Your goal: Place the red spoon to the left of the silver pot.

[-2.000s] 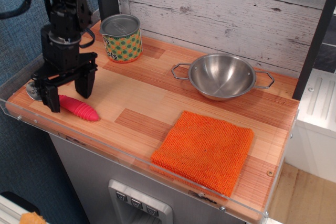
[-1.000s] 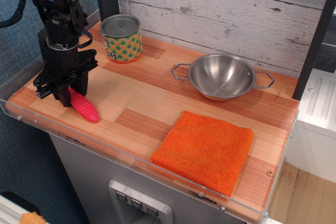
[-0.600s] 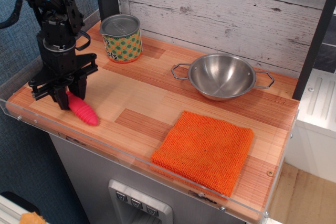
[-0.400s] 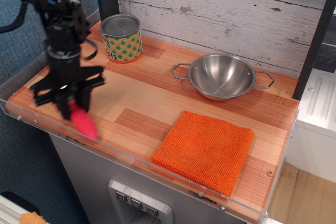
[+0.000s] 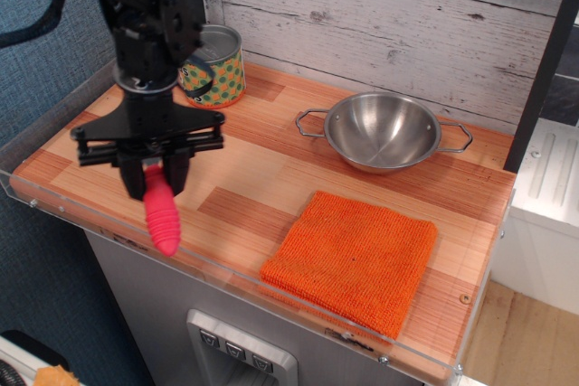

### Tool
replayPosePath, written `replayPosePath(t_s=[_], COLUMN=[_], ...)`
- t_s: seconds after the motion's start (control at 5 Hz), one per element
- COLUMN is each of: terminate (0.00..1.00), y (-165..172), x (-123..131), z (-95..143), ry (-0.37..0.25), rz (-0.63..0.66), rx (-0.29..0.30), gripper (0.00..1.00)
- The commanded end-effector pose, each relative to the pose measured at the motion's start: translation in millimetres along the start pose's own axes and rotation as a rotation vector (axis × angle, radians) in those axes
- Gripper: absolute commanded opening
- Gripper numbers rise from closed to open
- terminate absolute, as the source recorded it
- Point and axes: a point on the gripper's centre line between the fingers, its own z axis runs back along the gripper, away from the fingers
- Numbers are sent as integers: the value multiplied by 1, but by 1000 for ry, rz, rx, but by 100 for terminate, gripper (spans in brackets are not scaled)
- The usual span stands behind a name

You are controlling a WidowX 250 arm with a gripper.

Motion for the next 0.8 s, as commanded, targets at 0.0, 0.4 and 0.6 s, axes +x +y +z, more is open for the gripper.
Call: replayPosePath(t_s=[0.0, 0.4, 0.6], terminate=[0, 0, 0], y=[-11, -30, -41], x=[9, 42, 54], z=[17, -1, -10], ry=[-68, -52, -53], rz=[-295, -618, -716], rx=[-4, -126, -183], gripper=[0, 0, 0])
